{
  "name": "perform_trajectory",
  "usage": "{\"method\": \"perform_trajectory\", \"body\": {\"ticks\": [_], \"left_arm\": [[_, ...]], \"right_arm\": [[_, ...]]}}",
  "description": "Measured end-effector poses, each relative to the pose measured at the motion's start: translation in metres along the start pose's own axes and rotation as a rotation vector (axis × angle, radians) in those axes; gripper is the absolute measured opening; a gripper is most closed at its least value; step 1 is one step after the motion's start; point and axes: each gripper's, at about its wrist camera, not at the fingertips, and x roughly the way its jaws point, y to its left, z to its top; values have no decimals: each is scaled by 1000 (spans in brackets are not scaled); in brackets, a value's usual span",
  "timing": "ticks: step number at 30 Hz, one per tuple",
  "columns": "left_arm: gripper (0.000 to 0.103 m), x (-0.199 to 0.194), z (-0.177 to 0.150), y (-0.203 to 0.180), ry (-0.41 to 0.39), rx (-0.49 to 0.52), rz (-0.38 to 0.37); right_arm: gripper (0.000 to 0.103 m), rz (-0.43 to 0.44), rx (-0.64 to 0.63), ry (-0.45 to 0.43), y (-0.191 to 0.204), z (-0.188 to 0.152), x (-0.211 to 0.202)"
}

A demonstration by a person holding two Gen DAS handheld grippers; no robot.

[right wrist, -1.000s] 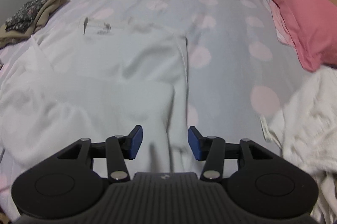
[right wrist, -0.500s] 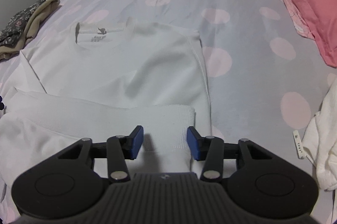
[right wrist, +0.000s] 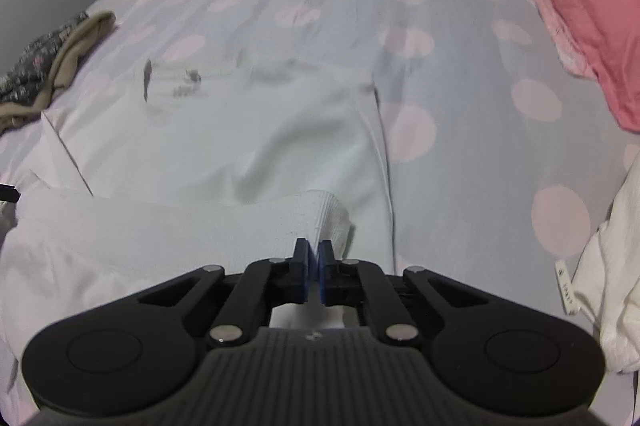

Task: Fold clothes
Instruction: 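Grasp the sweatshirt hem with both tools and pull it straight, then open both tools and release the sweatshirt on the bed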

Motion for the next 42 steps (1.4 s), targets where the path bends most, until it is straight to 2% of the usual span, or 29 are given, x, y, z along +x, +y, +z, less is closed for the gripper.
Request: {"method": "perform_trajectory", "body": {"ticks": [2, 4, 7, 8, 9, 11, 14, 18, 22, 26, 27, 32, 42], "left_arm": [[0, -2, 0, 0, -11, 14, 39], [1, 6, -2, 1, 28, 39, 55], [1, 13, -6, 3, 39, 89, 91], [3, 10, -3, 4, 24, 103, 92], [6, 7, 0, 6, 8, 117, 89], [28, 2, 10, 13, -29, 123, 67], [37, -2, 28, 26, -105, 87, 54], [38, 2, 53, 40, -155, 78, 7], [38, 20, 70, 41, -155, 208, 25], [38, 48, 77, 45, -112, 299, 77], [38, 55, 79, 47, -99, 313, 87], [38, 80, 87, 60, -67, 285, 10], [40, 96, 91, 89, -50, 135, -122]], "right_arm": [[5, 4, -1, -25, 2, 2, -5], [6, -4, 1, -15, 3, 2, -3], [20, -46, -8, 25, 4, -2, 5], [31, -63, -21, 30, 4, -3, 6], [44, -70, -35, 24, 4, -2, 6], [52, -76, -34, -15, 0, 4, 4], [54, -79, -18, -59, -8, 20, 5], [61, -52, -75, -89, -13, 49, 14], [63, 11, -103, -111, -19, 76, 29], [75, 49, -97, -118, -28, 91, 51], [76, 54, -91, -111, -31, 93, 58], [76, 74, -54, -62, -47, 101, 91], [76, 111, -2, -43, -53, 105, 121]]}}
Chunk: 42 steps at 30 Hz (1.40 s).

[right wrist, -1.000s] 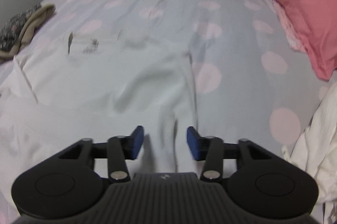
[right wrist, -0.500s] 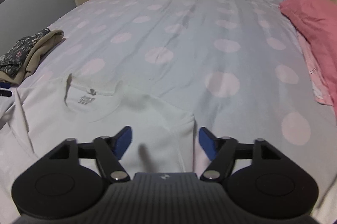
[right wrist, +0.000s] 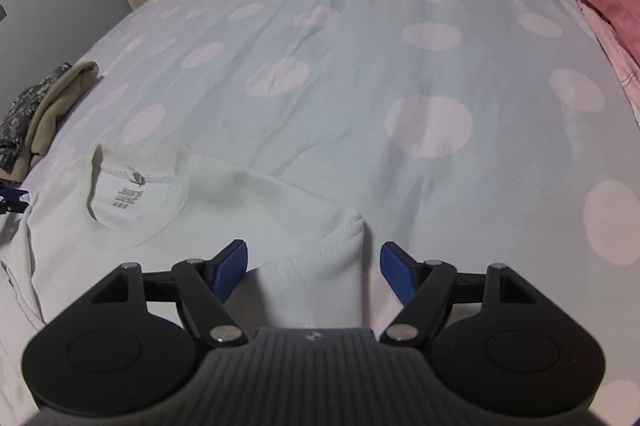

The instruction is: Fold clothes

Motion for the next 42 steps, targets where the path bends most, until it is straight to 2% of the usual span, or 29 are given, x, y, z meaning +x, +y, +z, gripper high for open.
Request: {"method": "perform_trajectory", "body": {"ticks": [3, 9, 12, 17, 23, 27, 32, 35, 38, 40, 41, 42], "left_arm": [[40, -1, 3, -1, -11, 5, -10], [39, -5, 7, -7, -53, 33, -32], [39, 1, 9, -8, -21, 48, -18], [39, -5, 8, -9, -56, 58, -7], [39, -19, 8, -9, -89, 75, 9], [39, -31, 8, -3, -103, 57, 15], [39, -40, 3, 4, -120, 14, -5], [39, -37, -3, 4, -101, 19, -10], [39, -38, -9, 5, -77, 39, -25], [39, -41, -13, 7, -72, 43, -34], [39, -42, -14, 9, -77, 35, -41], [39, -44, -16, 11, -82, 27, -48]], "right_arm": [[76, 13, 5, 4, 3, 5, 4], [76, -25, -59, -43, 15, 18, 6], [76, -15, -126, -36, 23, 24, 9], [76, -27, -151, -56, 25, 26, 2], [75, 31, -172, -92, 44, 18, -17], [70, 198, -265, -45, 108, 15, -12], [60, 427, -478, 59, 225, -5, 13], [59, 462, -554, 114, 278, -15, 39], [58, 442, -580, 150, 313, -21, 62], [33, 410, -574, 191, 321, -23, 75], [3, 400, -572, 207, 323, -23, 78], [3, 397, -572, 220, 324, -23, 79]]}}
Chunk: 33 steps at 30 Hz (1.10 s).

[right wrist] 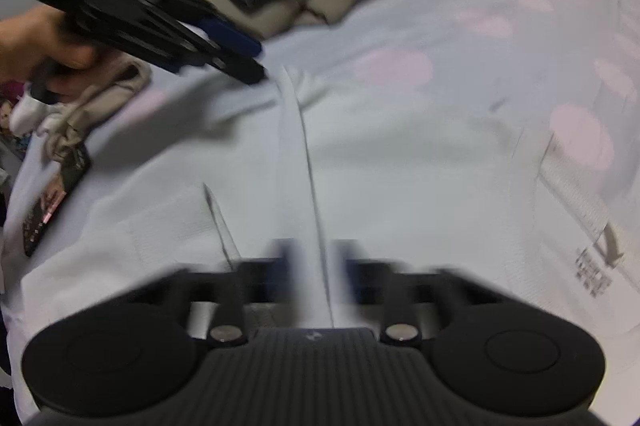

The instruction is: Fold clothes

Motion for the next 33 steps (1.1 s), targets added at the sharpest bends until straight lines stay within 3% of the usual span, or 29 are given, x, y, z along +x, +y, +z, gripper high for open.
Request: {"method": "perform_trajectory", "body": {"ticks": [6, 12, 16, 20, 22, 24, 28, 31, 33], "left_arm": [[39, -5, -5, 4, -9, -17, -22], [40, -10, -15, 1, 35, -20, -86], [40, -10, -26, -13, 82, 49, -100], [40, -11, -37, -21, 126, 87, -141], [40, -14, -41, -25, 139, 103, -134], [40, -19, -45, -30, 153, 117, -112], [40, -40, -58, -47, 160, 112, -83], [40, -60, -69, -69, 133, 125, -148], [40, -71, -74, -85, 114, 144, -186]], "right_arm": [[2, 33, 18, -25, -11, 1, -27], [2, -89, 98, -17, -27, -8, -38], [2, -102, 89, 12, -22, -17, -26], [4, -123, 110, -17, -19, -18, -25], [12, -144, 119, -64, -16, -17, -30], [36, -171, 121, -95, -14, -16, -37], [39, -188, 87, -118, -4, -21, -63], [43, -120, 70, -58, 3, -37, -79], [62, -91, 24, -42, 12, -48, -84]]}}
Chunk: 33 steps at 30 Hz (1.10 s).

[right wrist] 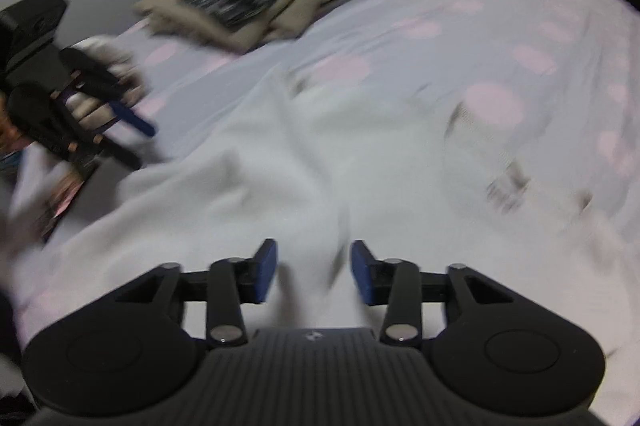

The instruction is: Fold clothes

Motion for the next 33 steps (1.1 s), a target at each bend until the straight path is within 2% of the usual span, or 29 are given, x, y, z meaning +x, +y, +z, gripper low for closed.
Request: {"method": "perform_trajectory", "body": {"ticks": [2, 4, 7, 10, 11, 12, 13, 14, 18, 22, 27, 29, 31, 33], "left_arm": [[40, -4, -2, -18, -15, 27, -26], [40, 1, -2, -33, -1, 54, -10], [40, 11, 0, -46, 16, 73, 27], [40, 12, 1, -50, 26, 62, 26], [40, 10, 2, -51, 28, 63, 27], [40, 8, 2, -51, 30, 65, 27], [40, 7, 2, -52, 33, 65, 28], [40, 5, 2, -50, 34, 60, 31], [40, 1, 2, -39, 29, 17, 40], [40, -9, 2, -33, -3, -11, 40], [40, -24, 3, -31, -40, -39, 35], [40, -26, 4, -33, -43, -45, 44], [40, -31, 4, -38, -45, -41, 51], [41, -36, 2, -43, -51, -29, 50]], "right_arm": [[70, 11, -58, 5, 9, -11, -5], [71, 16, -100, 8, 17, -19, -7], [71, 22, -69, -4, 17, -17, 5], [71, 53, -35, -5, 15, -8, 23], [68, 63, -24, -5, 15, -6, 29], [42, 74, -13, -5, 14, -3, 35], [22, 71, -9, 15, 14, 0, 41], [14, 52, -29, 44, 17, 2, 46], [11, 60, -107, 37, 31, -2, 28], [10, 90, -172, -17, 47, -8, -17], [9, 19, -253, -78, 74, -20, -72], [9, -4, -267, -77, 83, -27, -84], [9, 20, -285, -51, 93, -35, -90], [9, 92, -335, -22, 111, -50, -93]]}}
